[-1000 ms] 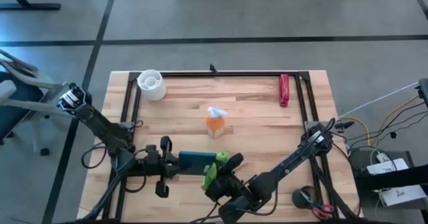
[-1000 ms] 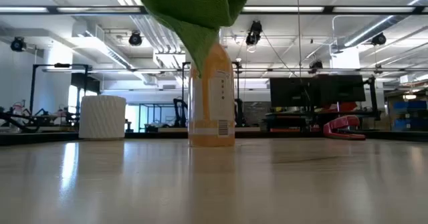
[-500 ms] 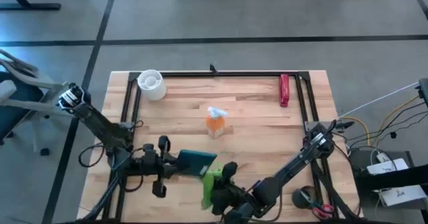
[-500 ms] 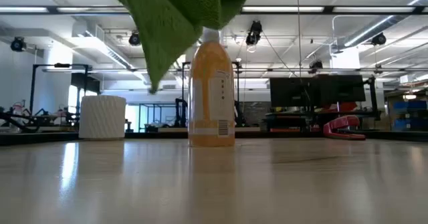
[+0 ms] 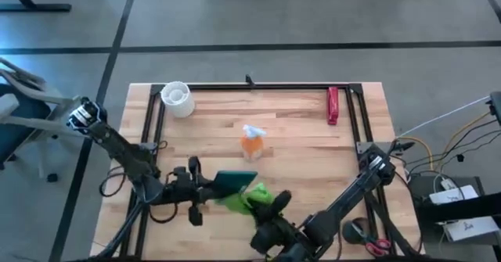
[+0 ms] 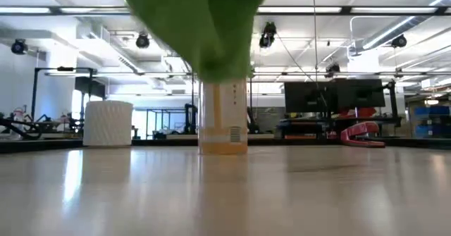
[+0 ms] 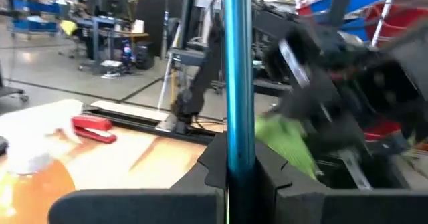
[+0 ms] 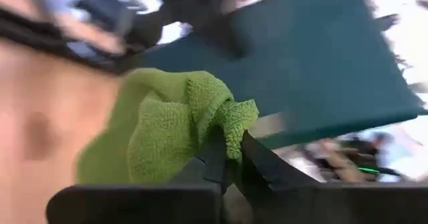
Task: Apply microfiber cloth
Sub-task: Wipe the blue tablet with the green microfiber cloth
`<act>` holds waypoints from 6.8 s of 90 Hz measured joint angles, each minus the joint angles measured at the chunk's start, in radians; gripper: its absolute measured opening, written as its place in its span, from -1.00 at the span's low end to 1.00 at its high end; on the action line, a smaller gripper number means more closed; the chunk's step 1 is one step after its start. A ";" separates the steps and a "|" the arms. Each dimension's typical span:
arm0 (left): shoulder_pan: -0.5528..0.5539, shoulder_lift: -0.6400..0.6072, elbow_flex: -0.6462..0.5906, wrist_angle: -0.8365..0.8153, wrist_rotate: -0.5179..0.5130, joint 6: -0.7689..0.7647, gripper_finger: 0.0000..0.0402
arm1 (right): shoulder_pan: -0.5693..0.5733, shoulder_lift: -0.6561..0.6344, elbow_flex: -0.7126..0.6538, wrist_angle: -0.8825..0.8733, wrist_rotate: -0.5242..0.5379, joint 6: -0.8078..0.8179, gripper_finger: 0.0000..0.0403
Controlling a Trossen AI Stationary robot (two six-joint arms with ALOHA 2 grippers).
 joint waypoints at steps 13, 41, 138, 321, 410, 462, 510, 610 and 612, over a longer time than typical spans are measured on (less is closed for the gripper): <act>0.009 0.009 -0.001 0.039 0.066 -0.024 -0.96 | -0.036 0.000 0.027 0.029 -0.011 -0.093 -1.00; 0.014 -0.018 -0.003 0.092 0.110 0.028 -0.96 | -0.079 0.066 0.017 0.071 -0.300 -0.092 -1.00; 0.025 -0.022 -0.004 0.229 0.094 0.107 -0.96 | -0.118 0.119 0.072 0.308 -0.266 -0.274 -1.00; -0.108 -0.004 -0.019 0.003 0.142 0.129 -0.96 | 0.004 -0.022 0.153 -0.970 -0.155 0.923 -1.00; -0.110 0.060 -0.254 -0.067 0.090 -0.100 -0.96 | -0.143 -0.097 0.112 -0.527 -1.230 0.713 -1.00; -0.112 -0.026 -0.195 -0.244 0.089 -0.043 -0.96 | -0.165 -0.089 -0.140 -0.526 -0.717 0.712 -1.00; -0.107 -0.022 -0.195 -0.241 0.087 -0.066 -0.96 | -0.158 -0.088 -0.518 0.229 -0.968 1.070 -0.43; -0.091 0.488 -0.014 0.135 0.000 0.659 -0.97 | 0.004 -0.326 -0.478 -0.242 -0.637 1.167 -0.27; -0.089 0.507 0.006 0.127 -0.020 0.684 -0.96 | 0.004 -0.321 -0.478 -0.244 -0.639 1.165 -0.28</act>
